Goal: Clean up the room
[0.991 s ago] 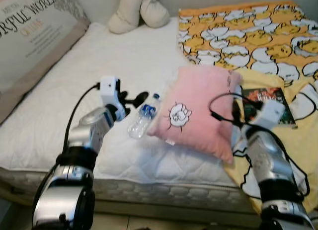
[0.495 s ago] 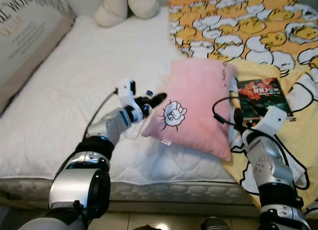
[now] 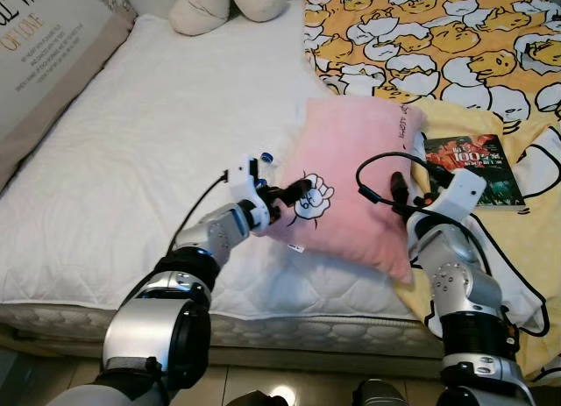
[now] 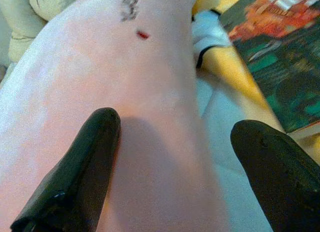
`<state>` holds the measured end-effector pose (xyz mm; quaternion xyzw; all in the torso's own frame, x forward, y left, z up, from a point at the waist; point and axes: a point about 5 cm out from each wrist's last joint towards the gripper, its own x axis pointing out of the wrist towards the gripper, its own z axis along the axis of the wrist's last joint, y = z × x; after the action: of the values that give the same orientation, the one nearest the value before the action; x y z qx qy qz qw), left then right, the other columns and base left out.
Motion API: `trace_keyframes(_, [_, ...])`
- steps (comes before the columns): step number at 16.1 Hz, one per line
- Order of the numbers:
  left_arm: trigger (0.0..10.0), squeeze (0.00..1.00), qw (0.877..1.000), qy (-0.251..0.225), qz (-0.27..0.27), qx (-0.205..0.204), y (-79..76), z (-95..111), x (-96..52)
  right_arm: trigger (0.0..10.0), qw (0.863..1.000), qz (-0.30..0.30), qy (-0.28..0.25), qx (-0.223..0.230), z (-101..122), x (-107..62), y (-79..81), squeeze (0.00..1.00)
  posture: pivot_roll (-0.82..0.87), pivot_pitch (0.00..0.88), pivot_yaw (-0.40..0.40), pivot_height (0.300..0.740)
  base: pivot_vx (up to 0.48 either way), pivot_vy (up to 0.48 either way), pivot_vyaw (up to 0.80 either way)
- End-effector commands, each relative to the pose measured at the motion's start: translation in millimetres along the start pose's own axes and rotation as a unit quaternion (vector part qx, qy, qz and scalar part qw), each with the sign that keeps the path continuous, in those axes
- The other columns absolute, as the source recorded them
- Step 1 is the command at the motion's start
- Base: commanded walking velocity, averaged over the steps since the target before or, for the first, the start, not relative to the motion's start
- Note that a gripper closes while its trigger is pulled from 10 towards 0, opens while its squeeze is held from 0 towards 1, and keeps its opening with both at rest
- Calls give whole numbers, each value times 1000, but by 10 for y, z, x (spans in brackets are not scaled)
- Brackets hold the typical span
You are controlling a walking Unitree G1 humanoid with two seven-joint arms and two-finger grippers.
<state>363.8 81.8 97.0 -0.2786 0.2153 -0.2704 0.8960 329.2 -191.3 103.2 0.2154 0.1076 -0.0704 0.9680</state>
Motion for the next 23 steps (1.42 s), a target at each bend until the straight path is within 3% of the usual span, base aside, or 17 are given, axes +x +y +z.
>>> trace_keyframes(1, [10000,0,1000,5,2,12,13,2,1,10000,1000,3,16,9,-62,-4,39,0,-207,97,195,740,0,0,0])
trace_keyframes(6, [10000,0,998,27,32,46,88,-168,-17,10000,998,2,50,41,-242,-15,69,0,-218,81,202,740,0,0,0])
trace_keyframes(7, [10000,0,998,30,38,50,99,-214,-18,7451,996,-3,65,61,-295,-5,65,0,-218,82,204,740,0,0,0])
trace_keyframes(8, [10000,0,998,30,39,47,98,-228,-15,1569,994,-4,73,75,-325,-2,64,0,-219,86,206,740,0,0,0])
trace_keyframes(9, [1725,0,998,28,29,43,59,-248,6,0,991,1,92,96,-384,-4,78,0,-219,86,206,740,0,0,0])
trace_keyframes(10, [0,0,999,28,15,38,17,-261,27,0,990,6,102,102,-417,-8,96,0,-217,93,209,740,0,0,0])
trace_keyframes(11, [0,0,999,27,-9,33,-56,-281,60,0,988,13,111,104,-457,-23,113,0,-214,97,209,740,0,0,0])
trace_keyframes(19, [0,0,999,6,-30,13,-79,-275,60,0,990,52,112,74,-457,-79,125,0,-213,111,218,740,0,0,0])
trace_keyframes(23, [0,0,1000,-1,-17,14,31,-492,-28,0,993,62,98,7,-477,-131,99,0,-211,113,220,740,0,0,0])
